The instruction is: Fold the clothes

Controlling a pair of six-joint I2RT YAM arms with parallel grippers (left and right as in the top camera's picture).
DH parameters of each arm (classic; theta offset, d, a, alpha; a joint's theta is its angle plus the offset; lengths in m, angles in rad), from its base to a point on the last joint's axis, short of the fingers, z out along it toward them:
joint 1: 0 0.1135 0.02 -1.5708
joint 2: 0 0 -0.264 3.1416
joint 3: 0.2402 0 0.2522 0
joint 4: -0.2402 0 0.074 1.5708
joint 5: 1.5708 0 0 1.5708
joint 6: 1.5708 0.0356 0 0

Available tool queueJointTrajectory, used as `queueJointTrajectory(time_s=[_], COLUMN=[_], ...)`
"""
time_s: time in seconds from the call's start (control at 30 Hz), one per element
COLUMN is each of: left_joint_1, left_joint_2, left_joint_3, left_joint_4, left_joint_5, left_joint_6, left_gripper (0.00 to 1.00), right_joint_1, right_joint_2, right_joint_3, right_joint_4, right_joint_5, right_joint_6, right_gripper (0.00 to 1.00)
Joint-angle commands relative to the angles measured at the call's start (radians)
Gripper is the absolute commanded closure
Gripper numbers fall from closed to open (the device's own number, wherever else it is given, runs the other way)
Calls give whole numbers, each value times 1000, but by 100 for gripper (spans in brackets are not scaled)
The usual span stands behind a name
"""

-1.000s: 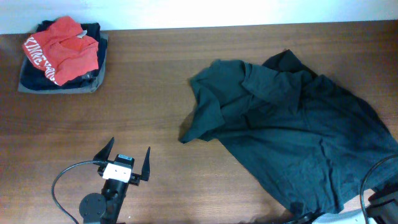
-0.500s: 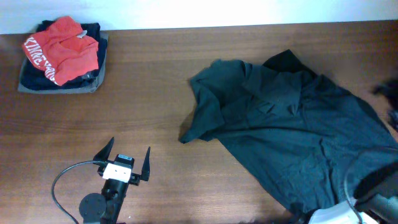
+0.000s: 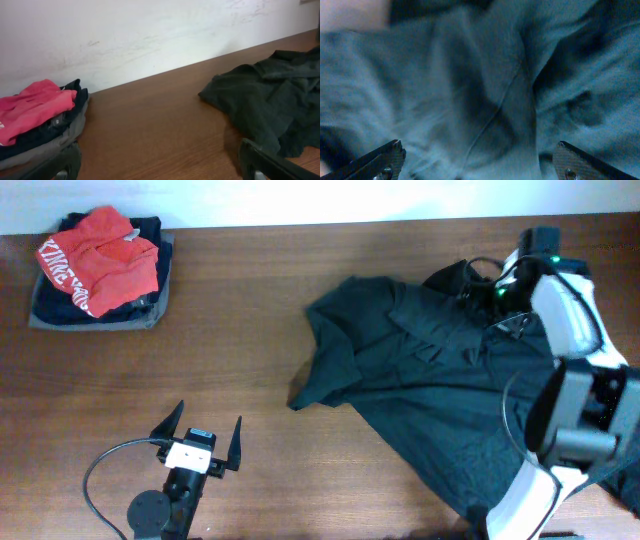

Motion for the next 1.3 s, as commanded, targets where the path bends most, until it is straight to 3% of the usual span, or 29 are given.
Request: queueJointTrajectory(time_s=[0.0,0.17,0.2,0.23,0.3,0.37,0.4,0.53,0.77,1.13,1.27], left_joint_1=[6,6,6,6,6,6,6,6,6,6,6], left_joint_2=[-6,-6,-6,-6,-6,-6,-6,-6,-6,-6,-6], left_joint_3=[-5,-5,-5,-5,-5,-5,-5,-5,-5,-5,-5], left_joint_4=[-2,-2,-2,-2,-2,-2,-2,-2,-2,-2,-2], left_joint_5=[-3,-3,-3,-3,-3,-3,-3,-3,-3,-3,-3], left_joint_6=[16,16,16,16,16,16,16,16,16,16,16], left_gripper=[0,1,1,1,1,1,1,1,1,1,1], right_joint_1=[5,5,5,5,5,8,8,11,32,307,447], right_joint_2=[53,64,64,64,64,64,64,63,1,-143,-142], right_joint_3=[13,13,13,13,13,13,13,13,32,231,261], right_joint_4=[0,-7,-8,-8,-7,-4,0,39,148,162,267], right_joint_5=[23,12,8,5,-14,-26,-42,-166,-550,-608,-605], right_joint_6=[-6,-6,-6,-6,-4,22,21,21,31,72,150], right_gripper=[1,2,6,18,60,88,96,96,96,96,96])
